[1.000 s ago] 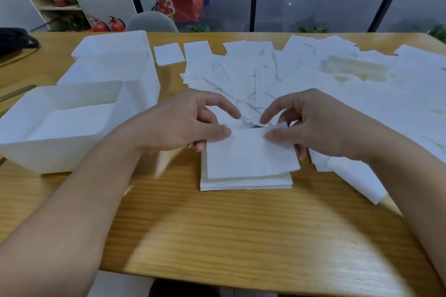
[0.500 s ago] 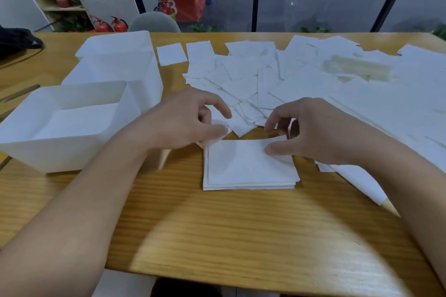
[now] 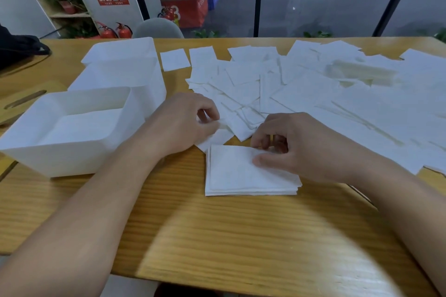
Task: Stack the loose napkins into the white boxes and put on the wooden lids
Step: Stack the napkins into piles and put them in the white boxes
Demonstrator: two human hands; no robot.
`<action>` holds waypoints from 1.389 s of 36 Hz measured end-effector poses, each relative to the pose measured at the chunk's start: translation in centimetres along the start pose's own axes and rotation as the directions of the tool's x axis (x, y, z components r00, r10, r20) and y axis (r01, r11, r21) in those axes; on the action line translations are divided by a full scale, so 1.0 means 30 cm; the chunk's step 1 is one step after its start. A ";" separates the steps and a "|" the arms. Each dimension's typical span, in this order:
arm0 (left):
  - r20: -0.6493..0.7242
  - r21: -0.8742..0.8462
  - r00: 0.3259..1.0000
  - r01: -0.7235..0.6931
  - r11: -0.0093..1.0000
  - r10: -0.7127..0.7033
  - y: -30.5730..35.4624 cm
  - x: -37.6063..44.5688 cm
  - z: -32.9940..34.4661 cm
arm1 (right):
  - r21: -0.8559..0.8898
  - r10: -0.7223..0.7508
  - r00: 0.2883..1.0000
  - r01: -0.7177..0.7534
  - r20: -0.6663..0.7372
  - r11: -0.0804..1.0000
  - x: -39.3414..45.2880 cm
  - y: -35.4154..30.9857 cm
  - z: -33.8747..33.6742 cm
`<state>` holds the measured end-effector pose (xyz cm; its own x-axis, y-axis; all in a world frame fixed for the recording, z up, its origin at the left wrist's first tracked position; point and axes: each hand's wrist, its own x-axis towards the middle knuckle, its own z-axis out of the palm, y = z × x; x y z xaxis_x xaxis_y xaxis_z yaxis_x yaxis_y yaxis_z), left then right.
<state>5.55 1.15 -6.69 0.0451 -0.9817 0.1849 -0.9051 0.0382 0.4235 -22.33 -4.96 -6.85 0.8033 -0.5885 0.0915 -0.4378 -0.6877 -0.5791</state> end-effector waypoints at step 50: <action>0.135 -0.643 0.988 0.031 0.765 0.073 0.084 -0.026 -0.044 | 0.309 0.120 0.957 -0.034 -0.264 0.951 -0.010 -0.014 -0.106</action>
<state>3.78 2.26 -4.61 -0.0784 -0.9925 0.0941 -0.4188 0.1184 0.9003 -23.67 -5.84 -4.05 0.6096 -0.7580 0.2322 -0.3188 -0.5026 -0.8036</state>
